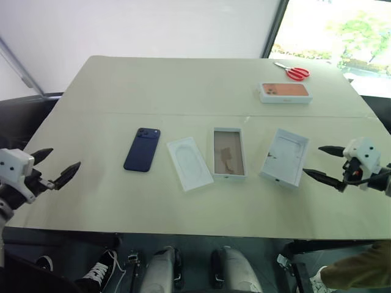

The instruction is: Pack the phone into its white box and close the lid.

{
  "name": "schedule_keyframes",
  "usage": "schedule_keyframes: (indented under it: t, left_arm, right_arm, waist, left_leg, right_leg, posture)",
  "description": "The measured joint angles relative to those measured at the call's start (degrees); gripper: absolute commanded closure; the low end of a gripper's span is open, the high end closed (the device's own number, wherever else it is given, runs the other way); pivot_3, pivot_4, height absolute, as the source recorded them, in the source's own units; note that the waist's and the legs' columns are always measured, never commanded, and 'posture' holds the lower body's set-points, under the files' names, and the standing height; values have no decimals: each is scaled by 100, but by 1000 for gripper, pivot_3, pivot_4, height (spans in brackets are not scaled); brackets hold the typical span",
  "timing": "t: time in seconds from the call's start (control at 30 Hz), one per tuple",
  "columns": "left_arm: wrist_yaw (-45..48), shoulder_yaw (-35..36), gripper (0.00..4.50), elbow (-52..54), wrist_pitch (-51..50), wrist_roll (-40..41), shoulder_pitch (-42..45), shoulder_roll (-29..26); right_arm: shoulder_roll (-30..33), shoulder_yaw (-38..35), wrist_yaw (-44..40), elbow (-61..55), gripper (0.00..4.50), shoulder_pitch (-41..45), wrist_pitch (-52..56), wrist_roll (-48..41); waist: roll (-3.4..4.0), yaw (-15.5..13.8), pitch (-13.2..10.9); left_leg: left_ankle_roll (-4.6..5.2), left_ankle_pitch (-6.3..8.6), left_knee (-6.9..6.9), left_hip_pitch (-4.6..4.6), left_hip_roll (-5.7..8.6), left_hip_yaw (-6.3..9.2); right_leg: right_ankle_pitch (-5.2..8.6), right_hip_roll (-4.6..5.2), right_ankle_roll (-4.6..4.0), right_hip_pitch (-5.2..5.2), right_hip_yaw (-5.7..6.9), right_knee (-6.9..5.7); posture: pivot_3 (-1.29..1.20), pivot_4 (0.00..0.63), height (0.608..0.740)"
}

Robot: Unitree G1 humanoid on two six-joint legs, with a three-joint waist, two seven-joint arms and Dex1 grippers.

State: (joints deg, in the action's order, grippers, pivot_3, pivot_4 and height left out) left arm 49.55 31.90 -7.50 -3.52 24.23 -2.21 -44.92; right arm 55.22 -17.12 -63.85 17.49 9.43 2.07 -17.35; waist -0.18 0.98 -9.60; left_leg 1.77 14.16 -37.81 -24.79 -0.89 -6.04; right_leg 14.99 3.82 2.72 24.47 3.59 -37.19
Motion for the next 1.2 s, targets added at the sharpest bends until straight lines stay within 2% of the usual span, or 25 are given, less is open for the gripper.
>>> schedule_keyframes:
  t: [0.5,0.8,0.93,1.0,1.1,1.2]
  left_arm:
    - [-107,-187,0,9,-356,21,237,12]
    - [-524,-605,0,1295,-2114,402,353,15]
    - [-1022,-957,0,1988,-3184,639,770,52]
    - [-1352,-1081,0,2284,-3655,887,1100,342]
    - [-2034,-1203,0,2540,-4470,1425,1651,1096]
    - [-2504,-1743,0,2769,-5147,1572,1774,1410]
  right_arm:
    - [-133,69,108,10,43,222,9,-27]
    - [-257,425,87,-561,43,866,407,-139]
    - [-404,912,-75,-1208,43,1150,780,-223]
    - [-504,1248,-194,-1559,43,1280,937,-240]
    - [-796,1619,-239,-1778,43,1601,1091,-245]
    - [-974,1804,-224,-1790,43,1793,1111,-195]
  waist:
    - [0,1,0]
    - [0,-10,0]
    - [0,-17,0]
    - [0,-26,0]
    - [-3,-42,0]
    - [-4,-40,0]
  left_leg:
    - [0,0,0,0,0,0]
    - [0,-1,0,0,0,0]
    - [1,-2,-2,0,0,0]
    - [13,-9,-4,0,0,0]
    - [19,-13,-14,0,1,0]
    - [19,-16,-17,0,2,-1]
  right_leg:
    - [0,0,0,0,0,-1]
    - [-1,0,1,-2,0,-2]
    - [-2,0,3,-3,0,-2]
    - [-3,0,6,-5,1,-3]
    - [-15,-1,26,-11,4,-7]
    - [-16,-6,30,-15,5,-7]
  posture:
    - [0,150,740]
    - [0,150,740]
    - [0,150,740]
    - [0,150,740]
    - [0,150,740]
    - [0,150,740]
